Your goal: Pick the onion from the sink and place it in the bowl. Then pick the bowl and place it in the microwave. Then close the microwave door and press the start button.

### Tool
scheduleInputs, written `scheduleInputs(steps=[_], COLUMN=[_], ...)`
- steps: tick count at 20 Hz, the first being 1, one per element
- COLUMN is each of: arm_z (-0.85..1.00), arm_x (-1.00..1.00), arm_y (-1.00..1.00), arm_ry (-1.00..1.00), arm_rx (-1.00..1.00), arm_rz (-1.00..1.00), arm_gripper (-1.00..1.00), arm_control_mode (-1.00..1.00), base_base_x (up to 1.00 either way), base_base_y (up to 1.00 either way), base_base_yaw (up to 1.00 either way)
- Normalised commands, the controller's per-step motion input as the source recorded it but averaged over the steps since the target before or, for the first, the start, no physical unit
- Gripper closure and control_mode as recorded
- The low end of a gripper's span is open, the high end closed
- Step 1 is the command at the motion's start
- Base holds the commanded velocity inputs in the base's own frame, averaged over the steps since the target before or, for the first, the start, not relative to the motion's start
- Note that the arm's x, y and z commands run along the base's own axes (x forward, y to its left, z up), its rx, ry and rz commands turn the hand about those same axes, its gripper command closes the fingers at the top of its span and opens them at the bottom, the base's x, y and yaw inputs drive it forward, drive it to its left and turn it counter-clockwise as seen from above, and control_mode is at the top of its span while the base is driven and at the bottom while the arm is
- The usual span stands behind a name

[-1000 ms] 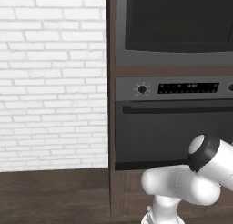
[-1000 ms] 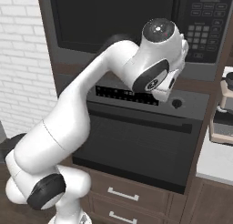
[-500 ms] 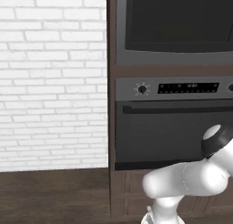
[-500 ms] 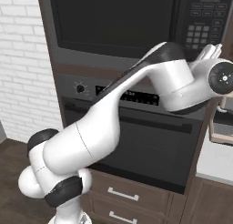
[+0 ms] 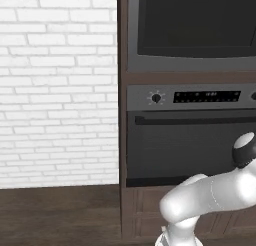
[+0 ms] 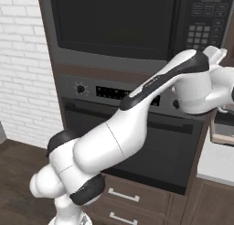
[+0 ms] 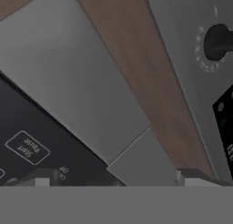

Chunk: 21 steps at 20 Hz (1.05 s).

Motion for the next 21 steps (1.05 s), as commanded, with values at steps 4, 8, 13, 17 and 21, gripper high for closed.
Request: scheduleInputs(steps=[4, 8, 13, 17, 21], arm_z=[0.0, 0.0, 0.0, -0.18, -0.56], arm_x=[0.29, 0.23, 0.43, 0.05, -0.68], arm_y=[-0.21, -0.43, -0.23, -0.1, 0.59], arm_ry=[0.0, 0.0, 0.0, -0.05, -0.04], arm_rx=[0.12, 0.1, 0.09, 0.08, 0.0], arm_rz=[0.13, 0.01, 0.0, 0.03, 0.09], arm_gripper=[-1.0, -1.0, -1.0, -1.0, -1.0], arm_control_mode=[-1.0, -1.0, -1.0, -1.0, -1.0], base_base_x=[0.0, 0.0, 0.0, 0.0, 0.0], base_base_y=[0.0, 0.0, 0.0, 0.0, 0.0], base_base_yaw=[0.0, 0.0, 0.0, 0.0, 0.0])
